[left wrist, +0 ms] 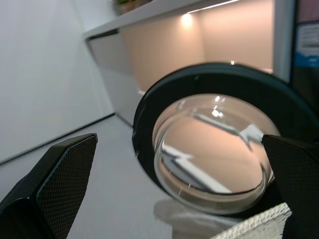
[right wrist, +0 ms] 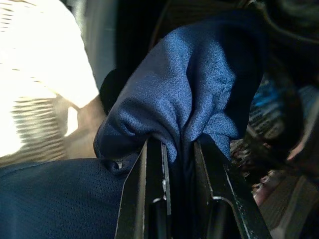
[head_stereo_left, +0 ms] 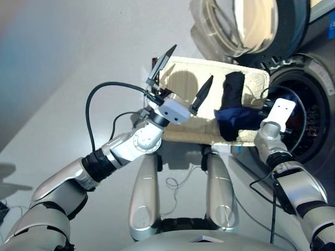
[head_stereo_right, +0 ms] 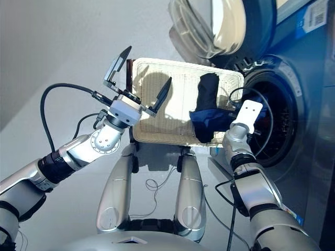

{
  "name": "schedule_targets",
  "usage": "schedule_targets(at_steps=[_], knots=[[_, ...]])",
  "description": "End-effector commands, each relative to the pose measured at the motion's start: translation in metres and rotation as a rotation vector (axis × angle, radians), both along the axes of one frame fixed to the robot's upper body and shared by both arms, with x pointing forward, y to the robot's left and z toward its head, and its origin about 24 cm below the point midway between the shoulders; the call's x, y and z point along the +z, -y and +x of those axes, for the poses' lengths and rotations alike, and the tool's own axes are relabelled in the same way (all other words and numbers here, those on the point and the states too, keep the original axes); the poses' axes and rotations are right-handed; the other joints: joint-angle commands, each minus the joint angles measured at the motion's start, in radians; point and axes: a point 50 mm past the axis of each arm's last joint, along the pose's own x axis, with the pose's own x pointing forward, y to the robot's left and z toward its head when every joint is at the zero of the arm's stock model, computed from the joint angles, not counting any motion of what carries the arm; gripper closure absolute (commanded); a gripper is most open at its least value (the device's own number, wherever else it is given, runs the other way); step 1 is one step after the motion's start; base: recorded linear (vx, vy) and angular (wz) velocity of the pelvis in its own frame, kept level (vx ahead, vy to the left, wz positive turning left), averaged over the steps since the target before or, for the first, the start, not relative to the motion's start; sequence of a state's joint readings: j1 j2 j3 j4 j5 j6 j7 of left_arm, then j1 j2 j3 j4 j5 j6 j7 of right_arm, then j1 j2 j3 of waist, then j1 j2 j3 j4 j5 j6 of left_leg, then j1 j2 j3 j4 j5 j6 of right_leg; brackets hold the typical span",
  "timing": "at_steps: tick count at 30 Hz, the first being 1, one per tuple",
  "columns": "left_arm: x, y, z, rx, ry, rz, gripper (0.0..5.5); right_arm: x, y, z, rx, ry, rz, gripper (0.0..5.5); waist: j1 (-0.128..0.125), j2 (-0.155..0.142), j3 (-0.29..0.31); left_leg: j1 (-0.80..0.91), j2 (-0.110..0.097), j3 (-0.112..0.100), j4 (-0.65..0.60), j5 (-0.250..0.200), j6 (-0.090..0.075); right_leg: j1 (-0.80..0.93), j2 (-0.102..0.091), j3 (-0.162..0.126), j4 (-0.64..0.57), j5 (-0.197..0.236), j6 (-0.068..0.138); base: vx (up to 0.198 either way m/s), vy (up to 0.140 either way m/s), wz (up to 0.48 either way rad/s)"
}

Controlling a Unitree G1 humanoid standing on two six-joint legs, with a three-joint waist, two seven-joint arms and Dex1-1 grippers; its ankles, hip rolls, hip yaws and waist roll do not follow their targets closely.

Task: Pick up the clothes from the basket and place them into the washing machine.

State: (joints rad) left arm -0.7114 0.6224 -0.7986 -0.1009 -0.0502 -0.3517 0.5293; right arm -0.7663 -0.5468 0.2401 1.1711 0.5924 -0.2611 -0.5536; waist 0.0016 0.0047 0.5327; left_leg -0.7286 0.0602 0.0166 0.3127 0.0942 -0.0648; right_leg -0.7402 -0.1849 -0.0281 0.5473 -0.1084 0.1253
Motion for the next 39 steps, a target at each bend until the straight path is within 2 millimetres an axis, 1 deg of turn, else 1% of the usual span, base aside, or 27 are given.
schedule_targets(at_steps=[1, 4, 5, 6, 7, 8, 9, 10, 11, 12, 13, 14, 16, 17, 19, 20, 21, 22, 23, 25, 27, 28, 30, 32, 34, 37, 39], knots=[[0.027, 0.001, -0.032, -0.147, 0.103, -0.159, 0.00, 0.043, 0.059, -0.019, -0.195, 0.102, -0.065, 5.50, -0.005, 0.045, -0.013, -0.083, 0.007, 0.042, 0.190, -0.143, -0.032, -0.100, 0.009, 0.044, 0.032, 0.041, 0.013, 0.000, 0.000, 0.000], [0.027, -0.003, -0.034, -0.137, 0.102, -0.179, 0.00, 0.069, 0.089, -0.032, -0.296, 0.125, -0.095, 5.50, -0.013, 0.062, -0.013, -0.183, 0.013, 0.046, 0.267, -0.166, -0.040, -0.208, 0.000, 0.056, 0.124, 0.011, 0.005, -0.040, -0.010, 0.110], [0.028, -0.005, -0.034, -0.117, 0.125, -0.176, 0.00, 0.082, 0.108, -0.046, -0.391, 0.144, -0.097, 5.50, -0.023, 0.071, -0.013, -0.228, 0.023, 0.050, 0.303, -0.175, -0.044, -0.261, 0.000, 0.066, 0.167, -0.001, 0.002, -0.053, -0.002, 0.175], [0.029, -0.004, -0.034, -0.117, 0.128, -0.177, 0.00, 0.084, 0.109, -0.046, -0.392, 0.147, -0.097, 5.50, -0.023, 0.072, -0.013, -0.236, 0.024, 0.050, 0.312, -0.179, -0.044, -0.269, 0.000, 0.068, 0.175, -0.004, 0.002, 0.000, 0.000, 0.000], [0.031, -0.008, -0.034, -0.079, 0.162, -0.170, 0.00, 0.100, 0.123, -0.057, -0.476, 0.196, -0.080, 5.50, -0.029, 0.080, -0.013, -0.275, 0.031, 0.052, 0.341, -0.190, -0.045, -0.320, 0.004, 0.077, 0.211, -0.018, 0.000, 0.000, 0.000, 0.000], [0.032, -0.008, -0.034, -0.079, 0.165, -0.171, 0.00, 0.101, 0.123, -0.056, -0.475, 0.199, -0.080, 5.50, -0.029, 0.080, -0.013, -0.282, 0.031, 0.053, 0.348, -0.193, -0.045, -0.327, 0.005, 0.078, 0.217, -0.020, 0.000, 0.000, 0.000, 0.000], [0.031, -0.012, -0.033, -0.036, 0.177, -0.175, 0.00, 0.107, 0.139, -0.073, -0.585, 0.251, 0.002, 5.50, -0.034, 0.088, -0.013, -0.312, 0.033, 0.057, 0.372, -0.201, -0.045, -0.367, 0.010, 0.082, 0.246, -0.028, -0.004, 0.000, 0.000, 0.000], [0.032, -0.012, -0.033, -0.036, 0.180, -0.176, 0.00, 0.108, 0.140, -0.073, -0.586, 0.255, 0.004, 5.50, -0.032, 0.088, -0.013, -0.319, 0.034, 0.057, 0.380, -0.205, -0.045, -0.375, 0.010, 0.084, 0.254, -0.030, -0.004, 0.000, 0.000, 0.000], [0.032, -0.014, -0.033, -0.021, 0.186, -0.184, 0.00, 0.112, 0.147, -0.080, -0.626, 0.263, 0.025, 5.50, -0.033, 0.090, -0.013, -0.341, 0.038, 0.058, 0.395, -0.208, -0.045, -0.396, 0.012, 0.087, 0.266, -0.033, -0.005, 0.000, 0.000, 0.000], [0.030, -0.017, -0.033, 0.004, 0.196, -0.175, 0.00, 0.114, 0.151, -0.086, -0.667, 0.251, 0.009, 5.50, -0.040, 0.089, -0.013, -0.363, 0.044, 0.061, 0.404, -0.211, -0.043, -0.420, 0.016, 0.088, 0.272, -0.034, -0.006, 0.000, 0.000, 0.000], [0.029, -0.018, -0.033, 0.022, 0.195, -0.174, 0.00, 0.115, 0.155, -0.091, -0.700, 0.260, 0.025, 5.50, -0.045, 0.090, -0.013, -0.378, 0.045, 0.059, 0.410, -0.213, -0.042, -0.436, 0.020, 0.092, 0.278, -0.035, -0.006, 0.000, 0.000, 0.000], [0.029, -0.017, -0.033, 0.021, 0.197, -0.174, 0.00, 0.115, 0.155, -0.092, -0.701, 0.261, 0.026, 5.50, -0.044, 0.090, -0.013, -0.381, 0.045, 0.059, 0.413, -0.213, -0.041, -0.439, 0.020, 0.092, 0.281, -0.036, -0.006, 0.000, 0.000, 0.000], [0.026, -0.018, -0.034, 0.038, 0.198, -0.163, 0.00, 0.116, 0.165, -0.108, -0.804, 0.309, 0.085, 5.50, -0.049, 0.095, -0.013, -0.405, 0.039, 0.059, 0.420, -0.214, -0.038, -0.462, 0.020, 0.093, 0.290, -0.041, -0.007, 0.000, 0.000, 0.000], [0.027, -0.018, -0.034, 0.037, 0.200, -0.163, 0.00, 0.116, 0.165, -0.108, -0.806, 0.311, 0.086, 5.50, -0.047, 0.096, -0.013, -0.408, 0.039, 0.058, 0.422, -0.215, -0.038, -0.464, 0.020, 0.092, 0.292, -0.042, -0.007, 0.000, 0.000, 0.000], [0.026, -0.021, -0.035, 0.055, 0.212, -0.156, 0.00, 0.118, 0.172, -0.120, -0.881, 0.332, 0.096, 5.50, -0.048, 0.100, -0.013, -0.419, 0.038, 0.054, 0.425, -0.215, -0.036, -0.475, 0.017, 0.094, 0.298, -0.045, -0.006, 0.000, 0.000, 0.000], [0.026, -0.020, -0.035, 0.054, 0.213, -0.155, 0.00, 0.117, 0.172, -0.121, -0.882, 0.333, 0.097, 5.50, -0.047, 0.100, -0.013, -0.420, 0.037, 0.054, 0.425, -0.215, -0.036, -0.476, 0.017, 0.093, 0.299, -0.046, -0.006, 0.000, 0.000, 0.000], [0.027, -0.023, -0.035, 0.070, 0.231, -0.153, 0.00, 0.122, 0.173, -0.123, -0.901, 0.359, 0.075, 5.50, -0.050, 0.101, -0.013, -0.421, 0.035, 0.051, 0.425, -0.215, -0.036, -0.480, 0.019, 0.096, 0.300, -0.045, -0.007, 0.000, 0.000, 0.000], [0.027, -0.023, -0.035, 0.070, 0.232, -0.152, 0.00, 0.121, 0.173, -0.123, -0.902, 0.358, 0.076, 5.50, -0.049, 0.100, -0.013, -0.421, 0.035, 0.051, 0.426, -0.215, -0.036, -0.480, 0.018, 0.096, 0.301, -0.045, -0.007, 0.000, 0.000, 0.000], [0.028, -0.025, -0.035, 0.079, 0.250, -0.153, 0.00, 0.126, 0.172, -0.124, -0.905, 0.377, 0.035, 5.50, -0.051, 0.100, -0.013, -0.425, 0.034, 0.051, 0.427, -0.212, -0.035, -0.482, 0.019, 0.096, 0.303, -0.045, -0.007, 0.000, 0.000, 0.000], [0.030, -0.026, -0.036, 0.080, 0.275, -0.155, 0.00, 0.128, 0.170, -0.124, -0.918, 0.400, -0.003, 5.50, -0.053, 0.098, -0.013, -0.428, 0.032, 0.049, 0.432, -0.212, -0.034, -0.484, 0.021, 0.097, 0.307, -0.046, -0.007, 0.000, 0.000, 0.000], [0.032, -0.027, -0.037, 0.073, 0.290, -0.162, 0.00, 0.135, 0.165, -0.120, -0.900, 0.485, -0.013, 5.50, -0.054, 0.098, -0.013, -0.428, 0.029, 0.047, 0.434, -0.212, -0.031, -0.485, 0.023, 0.098, 0.311, -0.048, -0.006, 0.000, 0.000, 0.000], [0.032, -0.027, -0.037, 0.072, 0.289, -0.160, 0.00, 0.134, 0.164, -0.120, -0.902, 0.485, -0.013, 5.50, -0.053, 0.097, -0.013, -0.428, 0.029, 0.047, 0.434, -0.212, -0.031, -0.486, 0.022, 0.098, 0.312, -0.048, -0.006, 0.000, 0.000, 0.000], [0.033, -0.028, -0.038, 0.069, 0.299, -0.182, 0.00, 0.145, 0.161, -0.120, -0.913, 0.562, -0.056, 5.50, -0.054, 0.096, -0.013, -0.427, 0.027, 0.043, 0.433, -0.213, -0.028, -0.484, 0.023, 0.099, 0.311, -0.050, -0.005, 0.000, 0.000, 0.000], [0.033, -0.030, -0.038, 0.067, 0.299, -0.196, 0.00, 0.156, 0.156, -0.119, -0.883, 0.643, -0.083, 5.50, -0.052, 0.095, -0.013, -0.427, 0.027, 0.040, 0.439, -0.213, -0.027, -0.486, 0.024, 0.101, 0.316, -0.049, -0.004, 0.000, 0.000, 0.000], [0.033, -0.032, -0.038, 0.062, 0.295, -0.202, 0.00, 0.161, 0.156, -0.120, -0.862, 0.716, -0.052, 5.50, -0.051, 0.094, -0.013, -0.426, 0.026, 0.039, 0.439, -0.214, -0.026, -0.485, 0.026, 0.101, 0.317, -0.050, -0.002, 0.000, 0.000, 0.000], [0.032, -0.033, -0.038, 0.051, 0.277, -0.187, 0.00, 0.157, 0.166, -0.130, -0.894, 0.709, -0.006, 5.50, -0.046, 0.094, -0.013, -0.423, 0.026, 0.038, 0.440, -0.216, -0.025, -0.483, 0.026, 0.103, 0.321, -0.051, 0.000, 0.000, 0.000, 0.000], [0.031, -0.034, -0.037, 0.051, 0.257, -0.176, 0.00, 0.155, 0.168, -0.129, -0.866, 0.753, 0.067, 5.50, -0.043, 0.096, -0.013, -0.423, 0.026, 0.038, 0.444, -0.217, -0.024, -0.480, 0.027, 0.103, 0.321, -0.051, 0.000, 0.000, 0.000, 0.000]])
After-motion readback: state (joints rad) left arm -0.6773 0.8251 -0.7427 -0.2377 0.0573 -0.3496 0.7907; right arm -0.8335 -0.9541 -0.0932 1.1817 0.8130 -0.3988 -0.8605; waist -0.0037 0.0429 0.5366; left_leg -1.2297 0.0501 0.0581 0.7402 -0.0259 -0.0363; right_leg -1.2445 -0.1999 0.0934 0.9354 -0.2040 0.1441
